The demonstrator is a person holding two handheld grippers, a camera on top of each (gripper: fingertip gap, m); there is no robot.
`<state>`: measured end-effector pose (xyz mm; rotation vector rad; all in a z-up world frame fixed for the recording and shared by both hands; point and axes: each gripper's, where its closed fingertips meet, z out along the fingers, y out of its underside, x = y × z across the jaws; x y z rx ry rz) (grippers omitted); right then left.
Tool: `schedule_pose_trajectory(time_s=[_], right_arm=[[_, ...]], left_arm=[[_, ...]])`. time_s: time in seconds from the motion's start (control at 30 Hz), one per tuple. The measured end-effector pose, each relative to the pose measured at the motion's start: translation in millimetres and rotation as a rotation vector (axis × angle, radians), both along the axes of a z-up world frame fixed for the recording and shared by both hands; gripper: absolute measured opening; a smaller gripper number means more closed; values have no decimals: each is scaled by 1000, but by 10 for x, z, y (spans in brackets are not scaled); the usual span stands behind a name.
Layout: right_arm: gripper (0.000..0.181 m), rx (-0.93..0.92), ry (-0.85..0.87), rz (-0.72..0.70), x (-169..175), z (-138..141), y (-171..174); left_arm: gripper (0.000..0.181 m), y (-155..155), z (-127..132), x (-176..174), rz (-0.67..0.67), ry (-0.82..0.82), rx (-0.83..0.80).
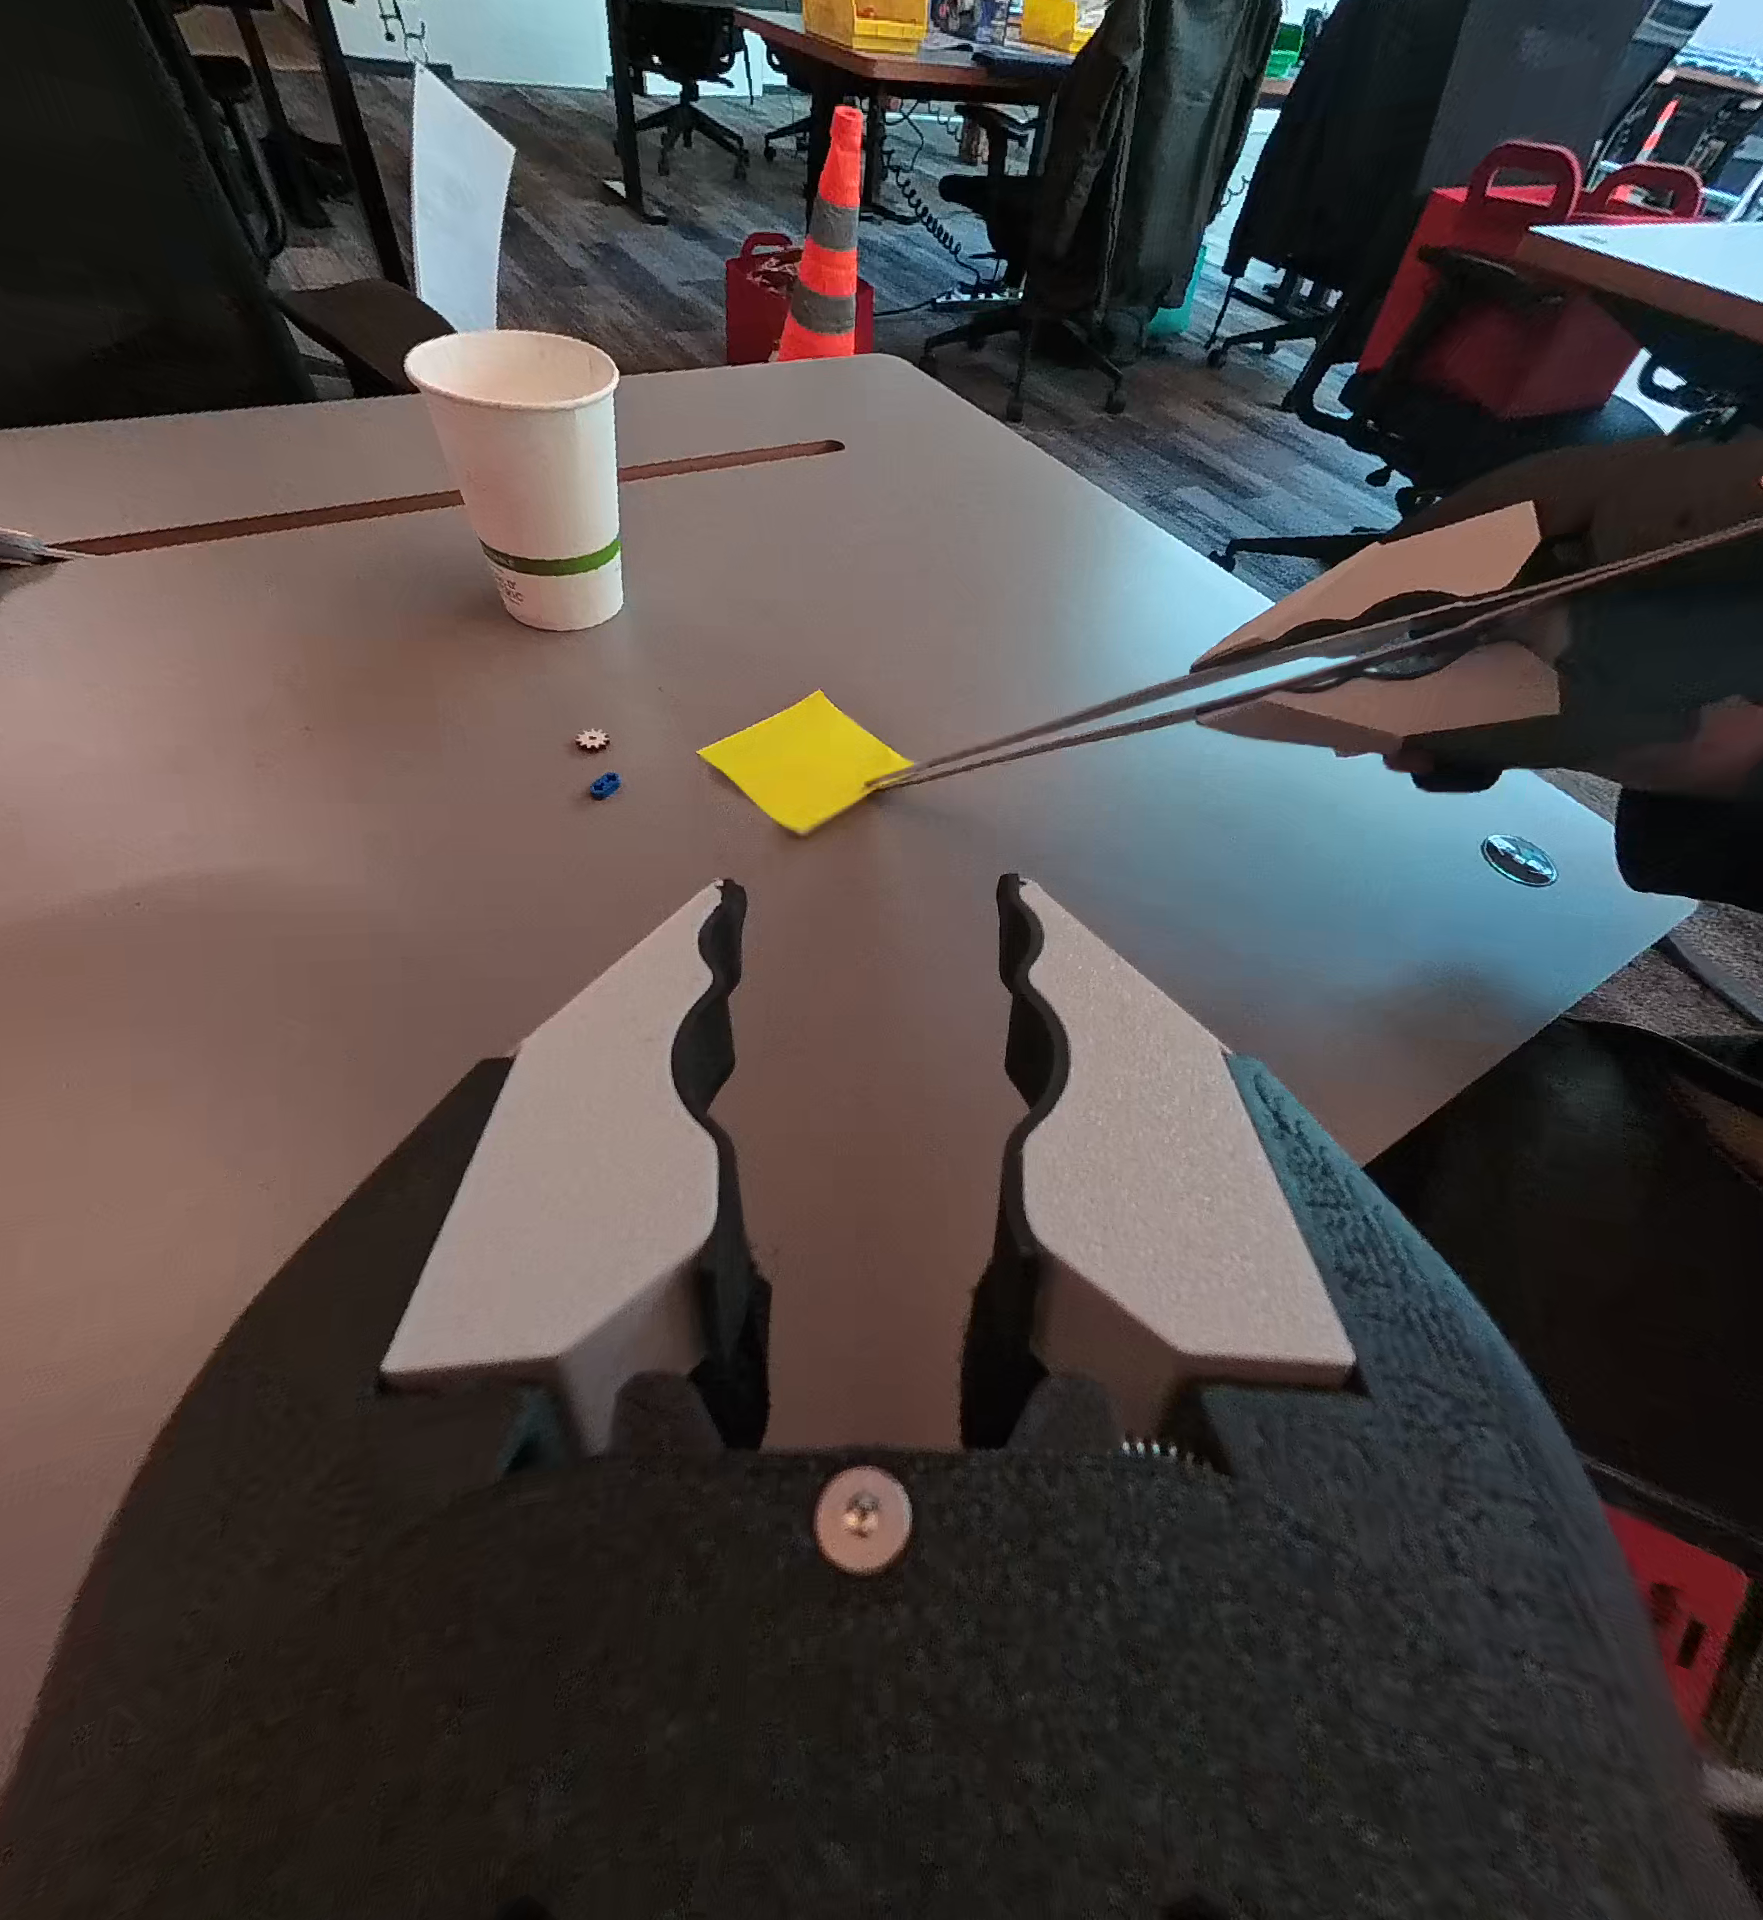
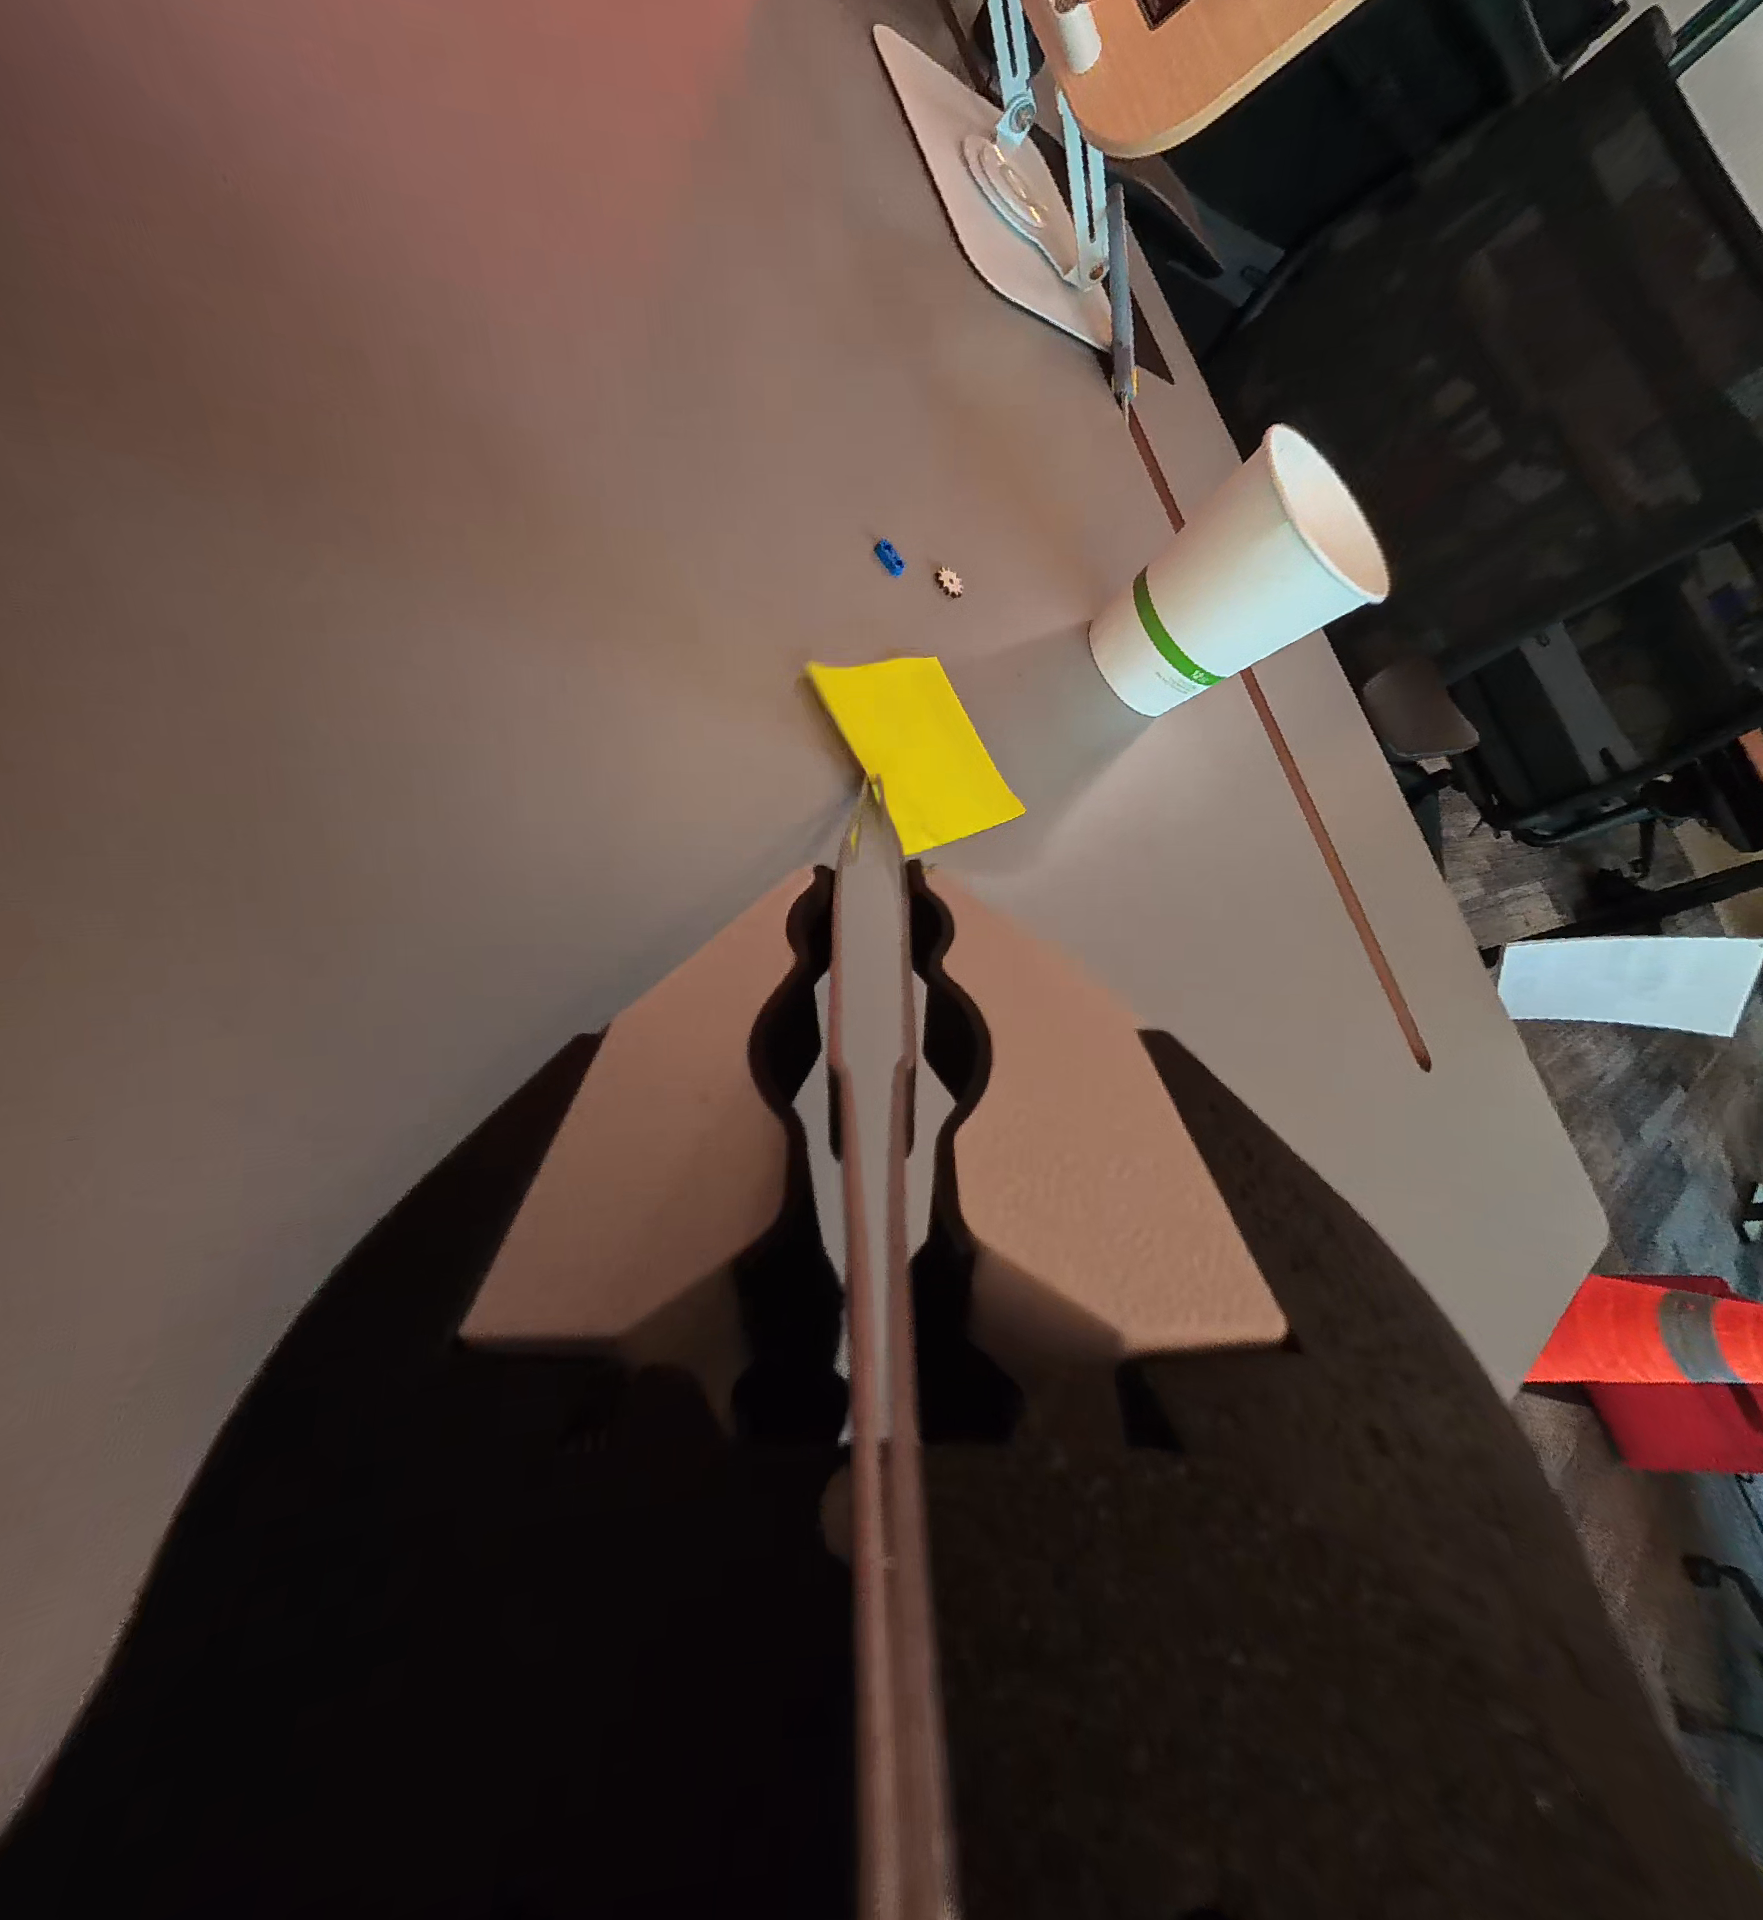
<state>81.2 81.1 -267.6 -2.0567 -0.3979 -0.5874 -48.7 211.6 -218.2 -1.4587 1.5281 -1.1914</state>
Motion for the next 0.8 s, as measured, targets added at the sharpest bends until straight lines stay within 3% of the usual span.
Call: schedule_pose_trajectory(time_s=[0.4, 0.63, 0.8], right_arm=[[6, 112, 127, -48, 106, 257, -44], [6, 287, 260, -67, 200, 655, -43], [6, 375, 277, -105, 494, 1016, 29]], left_arm=[[50, 12, -18, -2, 5, 8, 9], [50, 12, -41, 5, 7, 18, 16], [50, 7, -53, 7, 5, 21, 16]])
